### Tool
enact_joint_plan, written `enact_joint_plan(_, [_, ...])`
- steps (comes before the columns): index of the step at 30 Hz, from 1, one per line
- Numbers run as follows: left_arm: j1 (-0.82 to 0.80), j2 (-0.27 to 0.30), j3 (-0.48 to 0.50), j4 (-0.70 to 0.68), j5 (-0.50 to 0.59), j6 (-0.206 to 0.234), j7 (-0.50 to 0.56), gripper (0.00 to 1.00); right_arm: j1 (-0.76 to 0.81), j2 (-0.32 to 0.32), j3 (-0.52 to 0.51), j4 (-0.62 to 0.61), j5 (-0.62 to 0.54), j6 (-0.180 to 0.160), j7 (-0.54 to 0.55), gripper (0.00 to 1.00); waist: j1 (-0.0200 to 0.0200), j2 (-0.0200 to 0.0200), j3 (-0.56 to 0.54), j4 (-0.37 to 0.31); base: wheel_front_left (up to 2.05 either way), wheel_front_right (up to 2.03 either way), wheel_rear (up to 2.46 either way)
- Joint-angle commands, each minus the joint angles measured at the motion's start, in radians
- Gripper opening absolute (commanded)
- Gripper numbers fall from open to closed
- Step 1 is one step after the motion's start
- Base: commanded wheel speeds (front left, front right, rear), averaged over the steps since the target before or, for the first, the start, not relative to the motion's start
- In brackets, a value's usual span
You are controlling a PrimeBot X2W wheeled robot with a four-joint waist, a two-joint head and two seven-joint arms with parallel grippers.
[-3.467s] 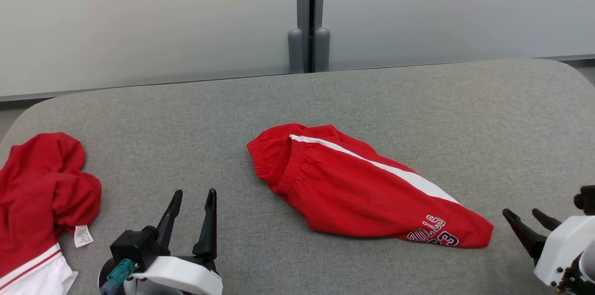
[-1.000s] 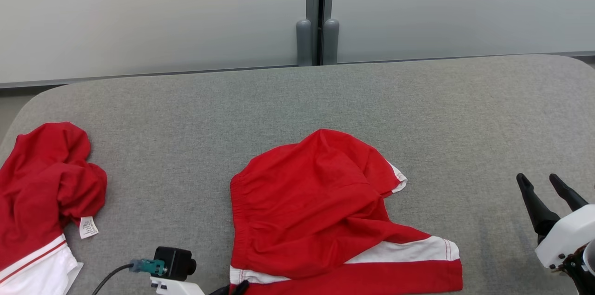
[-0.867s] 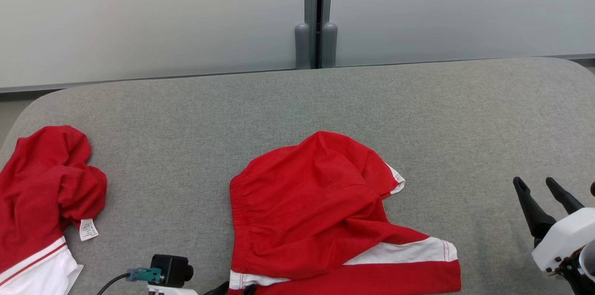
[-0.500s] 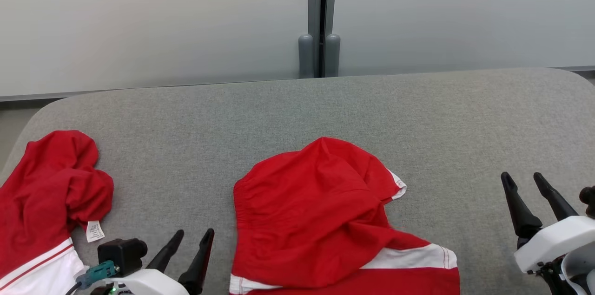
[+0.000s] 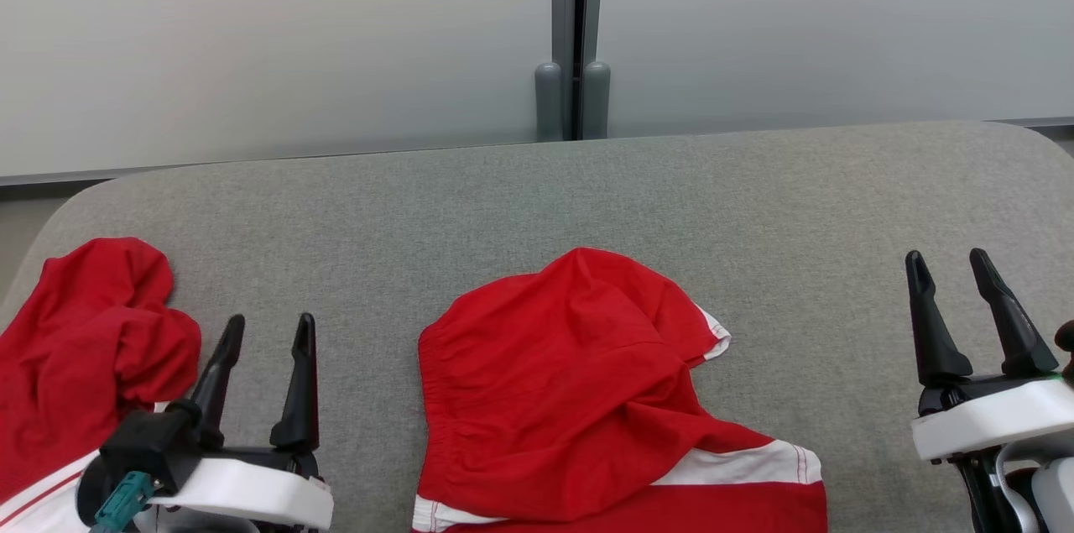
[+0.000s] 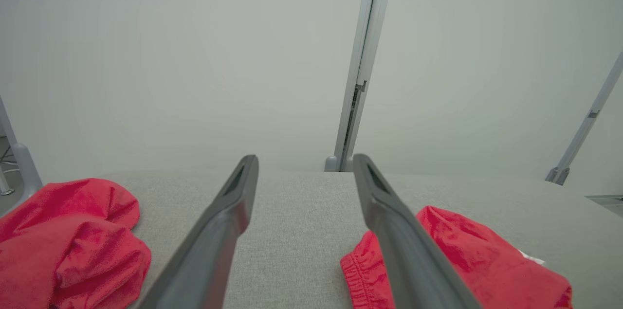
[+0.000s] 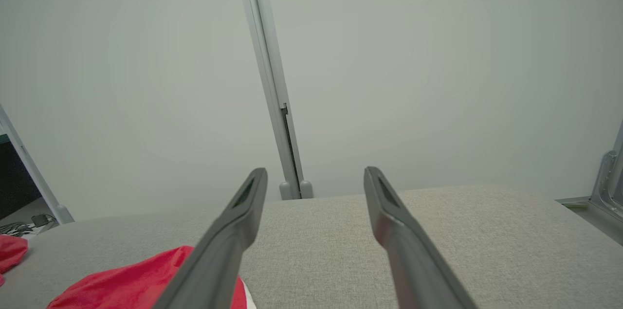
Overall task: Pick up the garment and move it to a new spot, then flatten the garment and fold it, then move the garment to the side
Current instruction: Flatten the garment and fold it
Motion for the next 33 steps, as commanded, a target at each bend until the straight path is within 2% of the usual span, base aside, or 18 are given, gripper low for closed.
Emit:
enact_joint_plan(1, [-0.009, -0.009, 0.019, -0.015, 0.027, 0.008, -0.006, 1.0, 0.006, -0.001, -0.003, -0.01, -0.011, 0.0, -0.011, 1.0, 0.0, 0.0, -0.001, -0.001, 0.0, 0.0, 0.0])
enact_joint_plan(6, [0.046, -0.086, 0.141, -0.092, 0.165, 0.036, -0.004, 1.0, 0.041, -0.003, 0.044, -0.043, -0.043, 0.0, -0.019, 1.0, 0.0, 0.0, -0.004, 0.0, 0.0, 0.0, 0.0])
enact_joint_plan(7, [0.071, -0.117, 0.164, -0.088, 0.197, 0.028, -0.004, 1.0, 0.055, -0.006, 0.055, -0.065, -0.049, 0.0, -0.02, 1.0, 0.0, 0.0, -0.006, 0.004, 0.0, 0.0, 0.0])
enact_joint_plan(12, [0.114, -0.172, 0.195, -0.067, 0.256, -0.011, -0.005, 1.0, 0.092, 0.014, 0.03, -0.111, -0.076, 0.0, -0.018, 1.0, 0.0, 0.0, -0.009, 0.011, 0.0, 0.0, 0.0])
enact_joint_plan(22, [0.092, -0.237, 0.245, 0.016, 0.31, -0.113, -0.005, 1.0, 0.113, 0.046, -0.005, -0.094, -0.111, 0.0, -0.019, 1.0, 0.0, 0.0, -0.01, 0.023, 0.0, 0.0, 0.0])
enact_joint_plan(33, [0.088, -0.266, 0.286, 0.038, 0.348, -0.16, -0.005, 1.0, 0.089, 0.043, 0.016, -0.071, -0.1, 0.0, -0.019, 1.0, 0.0, 0.0, -0.013, 0.012, 0.0, 0.0, 0.0])
